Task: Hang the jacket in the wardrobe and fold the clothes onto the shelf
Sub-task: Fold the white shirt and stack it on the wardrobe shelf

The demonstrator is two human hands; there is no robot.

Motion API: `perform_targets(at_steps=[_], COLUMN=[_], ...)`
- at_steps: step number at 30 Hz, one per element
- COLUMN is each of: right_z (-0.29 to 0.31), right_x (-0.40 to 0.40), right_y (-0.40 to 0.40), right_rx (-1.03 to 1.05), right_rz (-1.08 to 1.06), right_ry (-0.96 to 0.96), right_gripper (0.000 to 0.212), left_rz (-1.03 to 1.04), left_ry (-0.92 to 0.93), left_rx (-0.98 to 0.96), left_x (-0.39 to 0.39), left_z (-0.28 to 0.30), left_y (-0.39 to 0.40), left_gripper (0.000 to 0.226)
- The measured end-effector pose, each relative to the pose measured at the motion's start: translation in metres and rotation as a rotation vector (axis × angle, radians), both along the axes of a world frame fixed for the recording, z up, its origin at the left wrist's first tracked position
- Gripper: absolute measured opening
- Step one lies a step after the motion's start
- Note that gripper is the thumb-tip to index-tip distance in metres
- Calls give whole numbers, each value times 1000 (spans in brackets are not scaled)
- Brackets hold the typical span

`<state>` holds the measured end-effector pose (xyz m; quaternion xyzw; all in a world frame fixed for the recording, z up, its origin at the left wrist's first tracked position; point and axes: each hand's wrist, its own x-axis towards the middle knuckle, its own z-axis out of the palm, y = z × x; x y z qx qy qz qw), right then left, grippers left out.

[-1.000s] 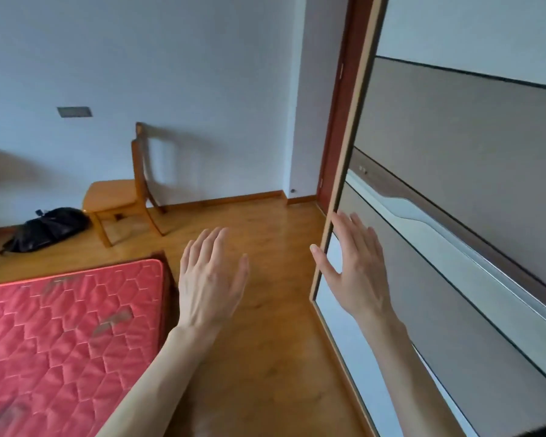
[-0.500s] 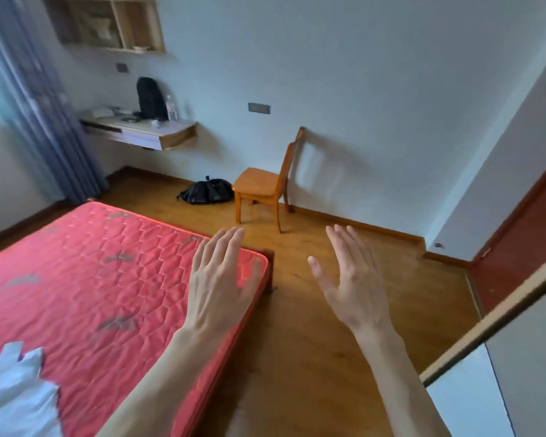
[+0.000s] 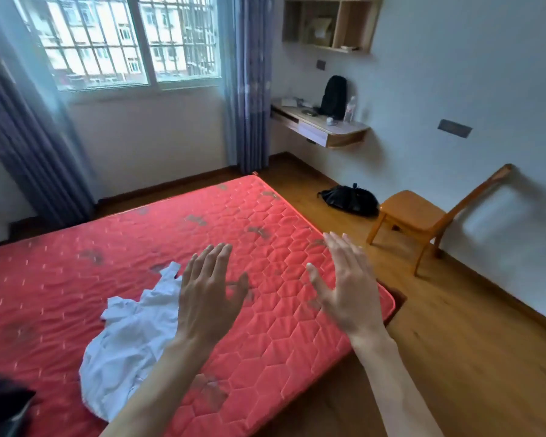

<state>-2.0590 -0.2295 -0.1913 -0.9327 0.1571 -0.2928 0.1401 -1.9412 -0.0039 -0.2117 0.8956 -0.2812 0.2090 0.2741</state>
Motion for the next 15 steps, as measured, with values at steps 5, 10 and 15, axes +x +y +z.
perform_targets(at_steps=[5, 10, 15], right_z=[-10, -30, -63], right_x=[107, 198, 267], right_y=[39, 78, 123], right_rx=[9, 51, 115], right_rz=[169, 277, 364], right_ry=[22, 45, 56], right_gripper=[65, 63, 63], left_rz=[192, 310, 407], left_ry=[38, 80, 158], left_rx=[-30, -12, 54], left_x=[75, 132, 166], left_z=[-24, -56, -92], left_y=[69, 126, 172], left_gripper=[60, 57, 58])
